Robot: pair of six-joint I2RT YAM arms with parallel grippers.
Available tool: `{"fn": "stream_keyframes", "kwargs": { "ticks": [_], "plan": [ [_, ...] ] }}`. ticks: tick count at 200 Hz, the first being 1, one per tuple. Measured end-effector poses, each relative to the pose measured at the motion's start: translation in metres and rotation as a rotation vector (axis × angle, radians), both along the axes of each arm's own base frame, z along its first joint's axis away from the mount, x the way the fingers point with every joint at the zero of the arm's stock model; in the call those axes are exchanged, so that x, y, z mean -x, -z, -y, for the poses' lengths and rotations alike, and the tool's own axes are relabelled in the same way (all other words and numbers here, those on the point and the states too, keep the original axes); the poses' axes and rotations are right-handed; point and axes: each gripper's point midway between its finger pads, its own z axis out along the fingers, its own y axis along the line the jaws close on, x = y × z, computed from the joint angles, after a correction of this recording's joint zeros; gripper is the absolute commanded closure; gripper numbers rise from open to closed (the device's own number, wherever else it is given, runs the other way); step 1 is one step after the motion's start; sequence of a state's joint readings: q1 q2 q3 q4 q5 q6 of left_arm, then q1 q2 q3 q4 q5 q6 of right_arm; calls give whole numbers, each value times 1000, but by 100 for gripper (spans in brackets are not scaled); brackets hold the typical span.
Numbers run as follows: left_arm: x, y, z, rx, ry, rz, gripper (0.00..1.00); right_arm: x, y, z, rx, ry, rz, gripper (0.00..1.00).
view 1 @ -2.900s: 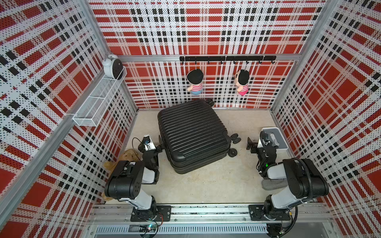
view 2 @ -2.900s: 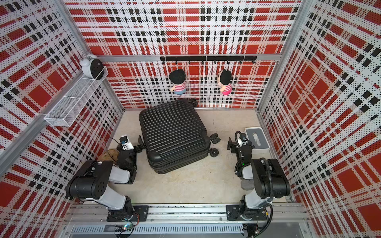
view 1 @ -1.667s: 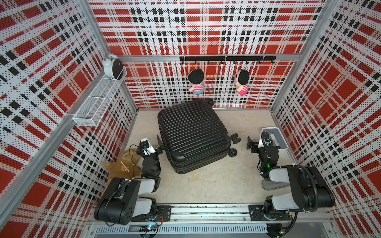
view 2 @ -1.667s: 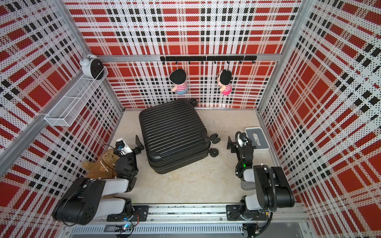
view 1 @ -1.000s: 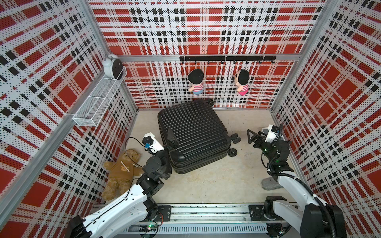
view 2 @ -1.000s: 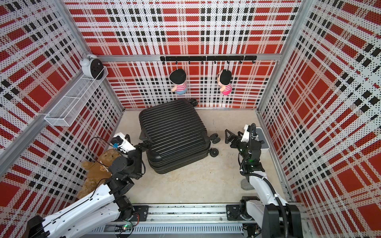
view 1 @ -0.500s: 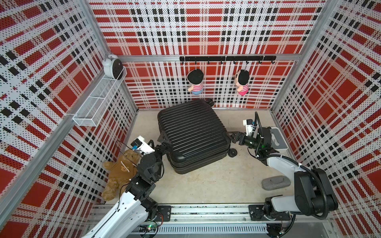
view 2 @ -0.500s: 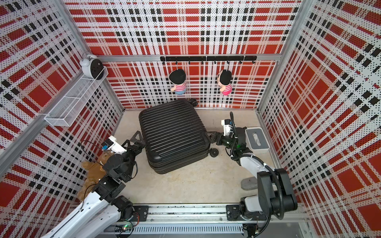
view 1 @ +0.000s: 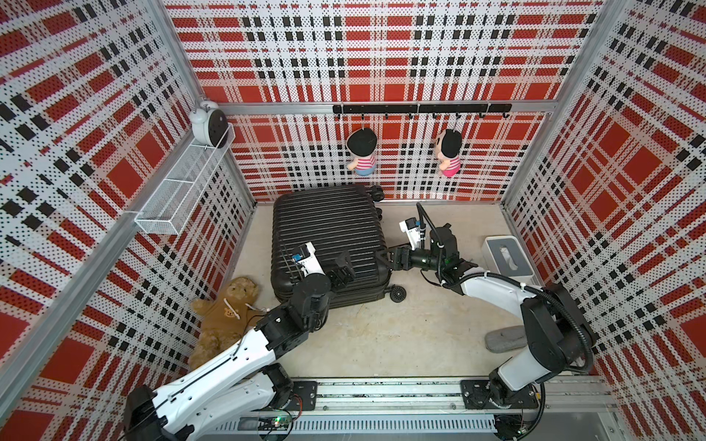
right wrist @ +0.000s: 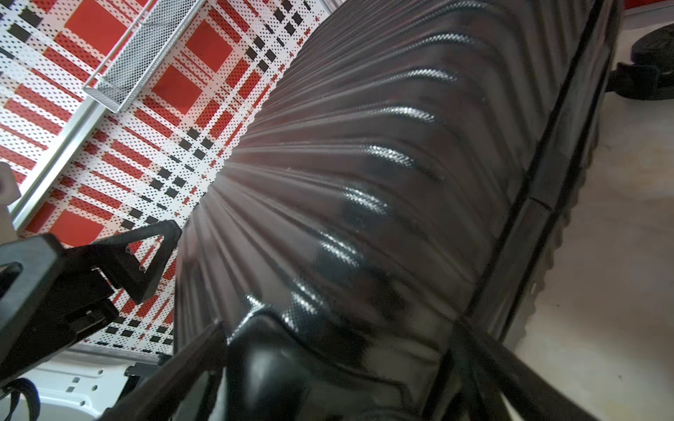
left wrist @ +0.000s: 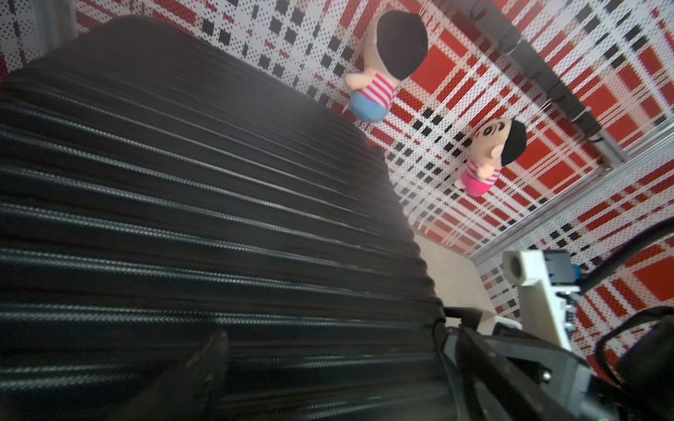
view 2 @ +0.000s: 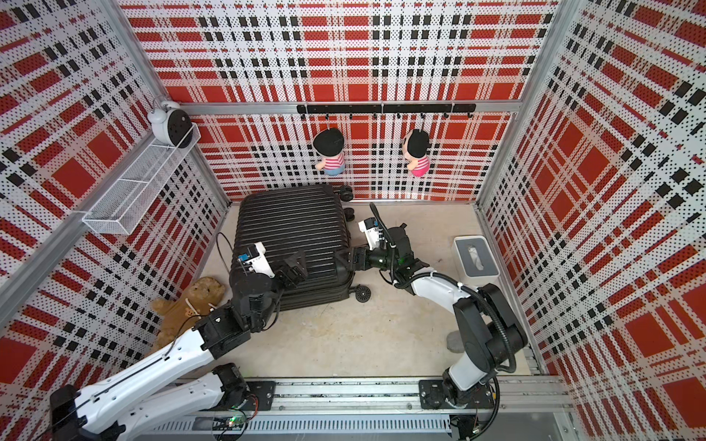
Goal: Open the suitcase zippers
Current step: Adjust the suitcase at the center of the board.
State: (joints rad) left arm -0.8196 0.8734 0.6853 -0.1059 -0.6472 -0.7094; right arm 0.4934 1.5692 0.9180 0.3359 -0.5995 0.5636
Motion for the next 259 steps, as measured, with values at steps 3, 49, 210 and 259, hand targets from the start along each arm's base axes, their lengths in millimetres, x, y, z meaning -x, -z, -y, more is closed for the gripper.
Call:
{"fn": "stream_keyframes", "kwargs": {
  "ticks": [3,49,210,259],
  "plan": [
    [0,1,0,-3,0,-2,2,-1,0,3,7,15,4,0],
    [1,-6,-28,14,-60,0,2,11,-12,75,78,226,111,0],
    [6,-42,24,52,158,-53,2,45,95,97,159,286,352,36],
    [3,1,75,4,232,-148,2,36,102,73,159,215,450,38]
  ]
}}
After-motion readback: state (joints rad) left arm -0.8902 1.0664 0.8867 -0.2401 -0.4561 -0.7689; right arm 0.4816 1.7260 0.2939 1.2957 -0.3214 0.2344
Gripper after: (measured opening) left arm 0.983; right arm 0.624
